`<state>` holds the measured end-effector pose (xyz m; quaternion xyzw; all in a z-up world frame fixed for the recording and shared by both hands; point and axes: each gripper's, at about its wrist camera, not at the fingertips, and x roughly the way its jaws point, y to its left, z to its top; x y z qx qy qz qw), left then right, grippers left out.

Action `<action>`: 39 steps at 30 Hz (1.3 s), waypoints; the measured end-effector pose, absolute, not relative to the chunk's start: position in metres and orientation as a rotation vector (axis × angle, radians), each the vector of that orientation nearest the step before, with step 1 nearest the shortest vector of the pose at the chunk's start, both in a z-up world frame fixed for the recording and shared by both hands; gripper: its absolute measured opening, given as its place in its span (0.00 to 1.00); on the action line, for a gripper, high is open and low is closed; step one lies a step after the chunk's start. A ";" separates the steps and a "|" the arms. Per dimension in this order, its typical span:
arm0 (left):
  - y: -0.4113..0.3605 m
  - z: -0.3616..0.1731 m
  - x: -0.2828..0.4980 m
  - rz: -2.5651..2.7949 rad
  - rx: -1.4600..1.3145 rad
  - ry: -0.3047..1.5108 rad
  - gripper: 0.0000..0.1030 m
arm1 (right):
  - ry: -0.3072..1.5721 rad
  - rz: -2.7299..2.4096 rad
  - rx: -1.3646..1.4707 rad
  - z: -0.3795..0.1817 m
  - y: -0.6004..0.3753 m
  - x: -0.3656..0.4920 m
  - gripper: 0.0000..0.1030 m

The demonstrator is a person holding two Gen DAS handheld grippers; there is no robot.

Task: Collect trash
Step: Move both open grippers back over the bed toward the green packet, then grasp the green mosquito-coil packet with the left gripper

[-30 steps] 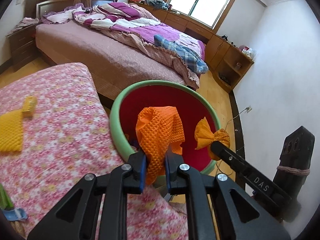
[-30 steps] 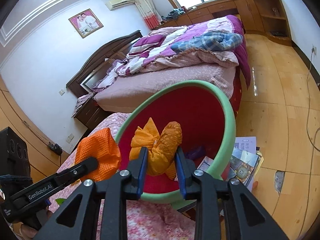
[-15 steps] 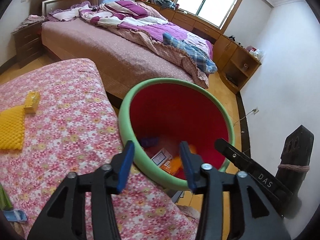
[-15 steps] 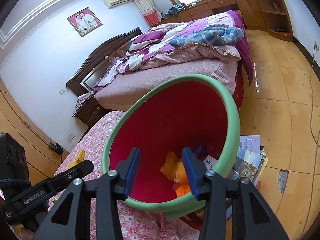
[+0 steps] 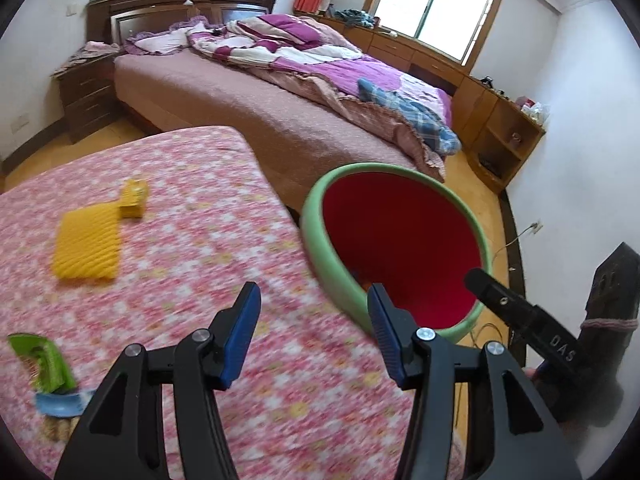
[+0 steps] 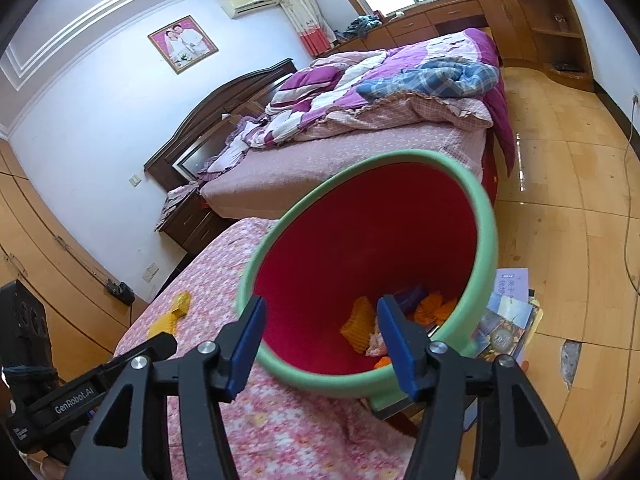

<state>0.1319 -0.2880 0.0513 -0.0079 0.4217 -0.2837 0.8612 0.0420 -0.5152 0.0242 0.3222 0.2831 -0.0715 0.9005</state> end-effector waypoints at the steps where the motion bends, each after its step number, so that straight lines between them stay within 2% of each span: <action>1: -0.283 0.052 0.132 -0.588 -0.019 0.885 0.54 | 0.588 -0.139 0.666 0.025 -0.511 0.042 0.60; 25: -0.132 0.061 0.111 -0.354 -0.089 0.844 0.54 | 0.689 0.053 0.534 0.039 -0.382 0.045 0.65; 29: -0.105 0.056 0.113 -0.316 -0.067 0.843 0.63 | 0.711 0.061 0.519 0.036 -0.369 0.047 0.65; 39: -0.069 0.018 0.133 -0.282 -0.083 0.931 0.67 | 0.775 0.075 0.504 0.023 -0.349 0.055 0.65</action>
